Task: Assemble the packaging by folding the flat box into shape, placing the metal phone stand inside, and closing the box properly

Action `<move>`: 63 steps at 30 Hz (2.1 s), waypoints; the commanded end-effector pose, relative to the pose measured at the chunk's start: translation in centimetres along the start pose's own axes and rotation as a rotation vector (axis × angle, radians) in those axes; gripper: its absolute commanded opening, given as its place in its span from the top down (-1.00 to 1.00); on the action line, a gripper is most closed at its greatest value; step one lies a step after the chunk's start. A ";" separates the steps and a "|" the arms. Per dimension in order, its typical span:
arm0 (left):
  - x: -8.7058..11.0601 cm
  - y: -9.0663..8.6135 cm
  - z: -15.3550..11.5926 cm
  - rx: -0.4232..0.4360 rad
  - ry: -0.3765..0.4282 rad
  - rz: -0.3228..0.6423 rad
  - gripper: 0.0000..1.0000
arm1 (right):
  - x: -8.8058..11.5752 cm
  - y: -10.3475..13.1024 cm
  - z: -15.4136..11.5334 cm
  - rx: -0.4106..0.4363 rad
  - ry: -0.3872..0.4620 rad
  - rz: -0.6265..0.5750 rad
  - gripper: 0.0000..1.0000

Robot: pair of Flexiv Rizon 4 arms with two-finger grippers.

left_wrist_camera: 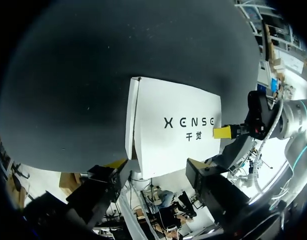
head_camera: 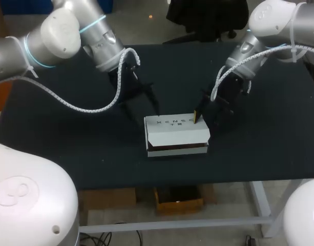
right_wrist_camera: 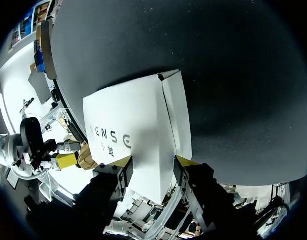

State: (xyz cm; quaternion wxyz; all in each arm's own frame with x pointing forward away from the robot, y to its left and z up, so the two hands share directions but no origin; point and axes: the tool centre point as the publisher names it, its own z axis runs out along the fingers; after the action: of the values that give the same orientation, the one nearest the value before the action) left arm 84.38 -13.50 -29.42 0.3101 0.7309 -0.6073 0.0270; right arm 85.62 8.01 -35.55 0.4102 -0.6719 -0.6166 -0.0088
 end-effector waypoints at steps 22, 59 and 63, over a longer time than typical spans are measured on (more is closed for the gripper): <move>0.4 1.9 -0.2 0.096 -0.036 0.062 -0.50 | 0.3 0.6 0.0 0.003 0.032 -0.003 0.02; 3.6 4.2 -0.5 0.386 -0.648 1.098 -1.00 | 0.3 0.6 0.1 0.002 0.034 0.000 0.07; 3.5 4.7 1.0 0.413 -0.779 1.220 -1.00 | 0.3 0.6 0.1 0.002 0.034 0.000 0.07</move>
State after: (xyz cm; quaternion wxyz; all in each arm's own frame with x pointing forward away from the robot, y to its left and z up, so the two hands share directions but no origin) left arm 81.42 -16.57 -26.34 0.0314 0.4100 -0.9055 0.1048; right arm 86.10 8.30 -35.68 0.4194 -0.6727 -0.6092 -0.0202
